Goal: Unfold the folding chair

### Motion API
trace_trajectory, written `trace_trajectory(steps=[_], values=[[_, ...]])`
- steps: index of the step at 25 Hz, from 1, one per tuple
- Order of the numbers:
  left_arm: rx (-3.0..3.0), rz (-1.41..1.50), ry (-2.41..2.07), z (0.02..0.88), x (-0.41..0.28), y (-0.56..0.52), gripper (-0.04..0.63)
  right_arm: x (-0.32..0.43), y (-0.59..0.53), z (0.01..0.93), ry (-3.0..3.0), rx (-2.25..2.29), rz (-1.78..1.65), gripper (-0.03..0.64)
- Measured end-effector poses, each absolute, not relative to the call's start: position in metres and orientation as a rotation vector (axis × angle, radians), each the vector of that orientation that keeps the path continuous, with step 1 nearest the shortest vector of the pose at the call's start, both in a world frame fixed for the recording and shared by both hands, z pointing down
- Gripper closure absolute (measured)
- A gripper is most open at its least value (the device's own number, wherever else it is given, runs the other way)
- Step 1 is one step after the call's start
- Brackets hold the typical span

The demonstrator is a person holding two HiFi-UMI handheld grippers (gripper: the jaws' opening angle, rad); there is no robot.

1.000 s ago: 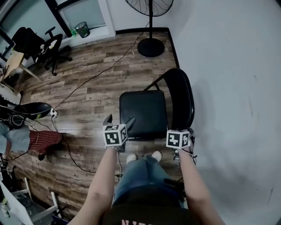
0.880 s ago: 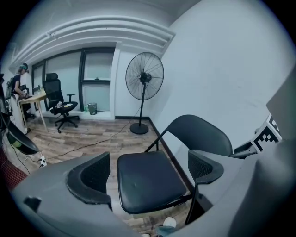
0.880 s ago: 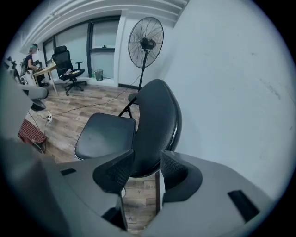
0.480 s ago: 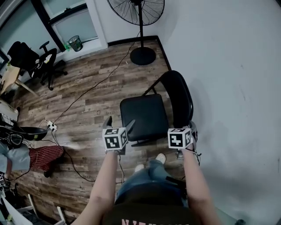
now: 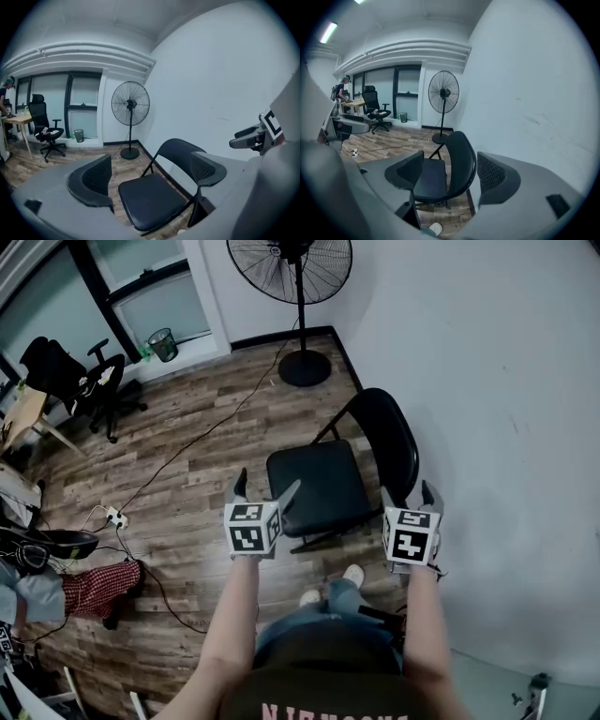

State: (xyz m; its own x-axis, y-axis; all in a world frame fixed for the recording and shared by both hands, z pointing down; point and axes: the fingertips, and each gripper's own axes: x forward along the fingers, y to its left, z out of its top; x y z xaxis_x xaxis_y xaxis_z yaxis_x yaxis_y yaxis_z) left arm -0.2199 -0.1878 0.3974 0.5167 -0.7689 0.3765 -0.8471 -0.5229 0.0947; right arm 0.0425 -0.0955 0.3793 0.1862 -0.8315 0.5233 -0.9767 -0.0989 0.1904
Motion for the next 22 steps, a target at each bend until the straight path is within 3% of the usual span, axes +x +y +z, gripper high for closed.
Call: trace_trajectory(steps=[13,17,22], values=[[2.844,0.262,-1.423,0.307,-0.219,-0.158,0.095,0.009,-0.056,0.279,-1.965,2.102,0.080,0.281],[2.908,0.259,-1.441,0.285,-0.216,-0.152,0.095,0.001,-0.048,0.254,-2.046,2.083,-0.020,0.345],[3.026,0.243,-1.396,0.253,-0.194,-0.131,0.126,0.006,-0.041,0.233,-2.100,2.054,-0.077,0.379]])
